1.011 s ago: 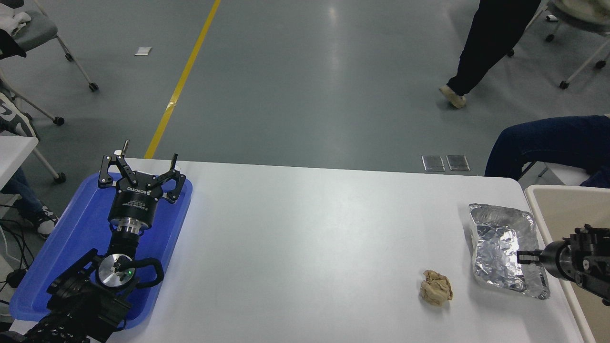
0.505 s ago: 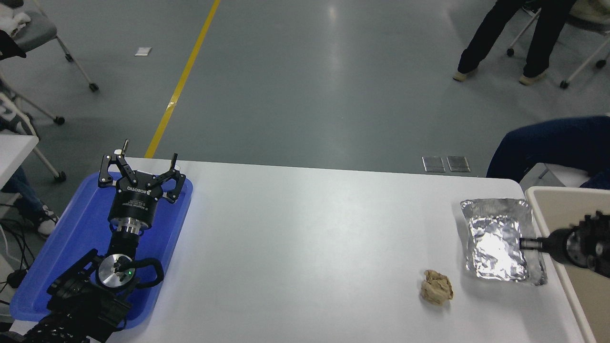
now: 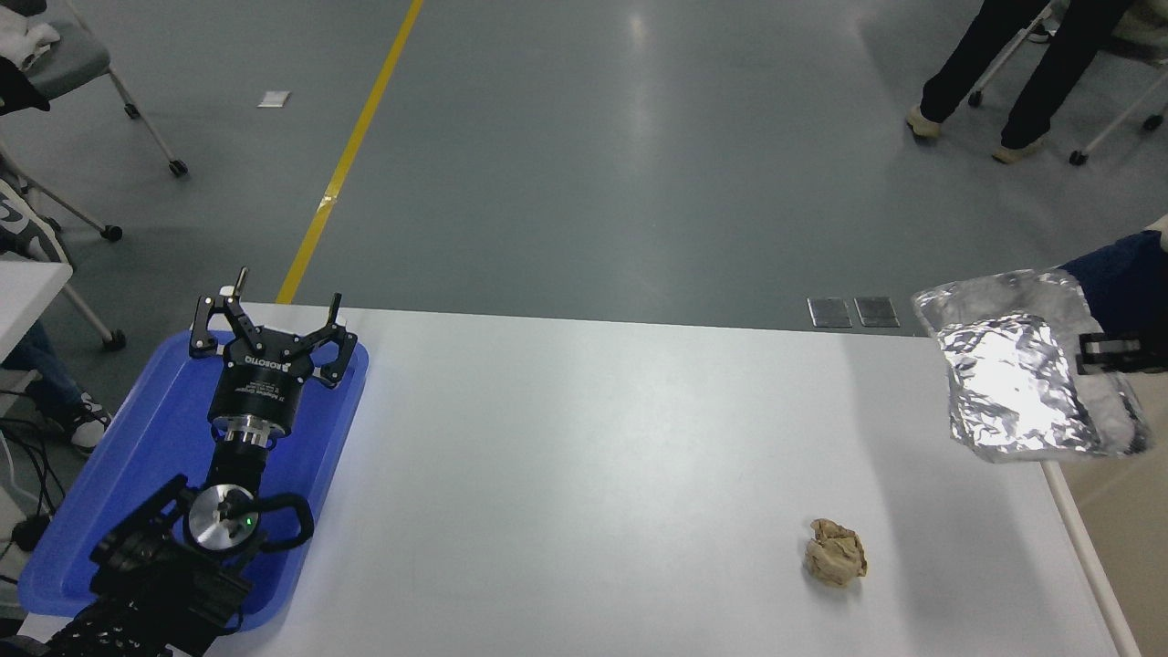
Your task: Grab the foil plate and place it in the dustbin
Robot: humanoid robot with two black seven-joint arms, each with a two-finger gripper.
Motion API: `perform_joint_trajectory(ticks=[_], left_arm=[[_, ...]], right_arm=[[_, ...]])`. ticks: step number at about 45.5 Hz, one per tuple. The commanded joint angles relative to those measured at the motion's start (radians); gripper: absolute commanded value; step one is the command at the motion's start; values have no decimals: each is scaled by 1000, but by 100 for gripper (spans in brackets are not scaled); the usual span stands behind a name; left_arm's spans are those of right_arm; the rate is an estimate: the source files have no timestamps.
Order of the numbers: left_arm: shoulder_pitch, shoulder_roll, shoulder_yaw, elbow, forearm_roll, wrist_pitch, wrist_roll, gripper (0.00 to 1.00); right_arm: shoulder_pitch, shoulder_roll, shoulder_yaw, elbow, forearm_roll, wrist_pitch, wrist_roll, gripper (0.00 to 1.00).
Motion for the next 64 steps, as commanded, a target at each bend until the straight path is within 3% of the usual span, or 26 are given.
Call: perform_joint_trajectory(ticks=[1,15,33,55,61,64], left_arm=[[0,0,0,0,1,0,2,100],[0,0,0,0,1,0,2,100],[2,0,0,0,0,0,0,100],[0,0,0,0,0,0,0,100],[0,0,0,0,0,0,0,100],[0,0,0,0,0,0,-1,100]], right_arm=[[306,21,-130,36,3,183,2,0],[444,93,-244,50,42,206,2,0],[466,90,-298,53,54,206,2,0],[238,-29,-298,-115,13,148,0,0],[98,-69,-288,-253,-29,85,14,0],[15,-71,-284,-333,-30,46,45,0]])
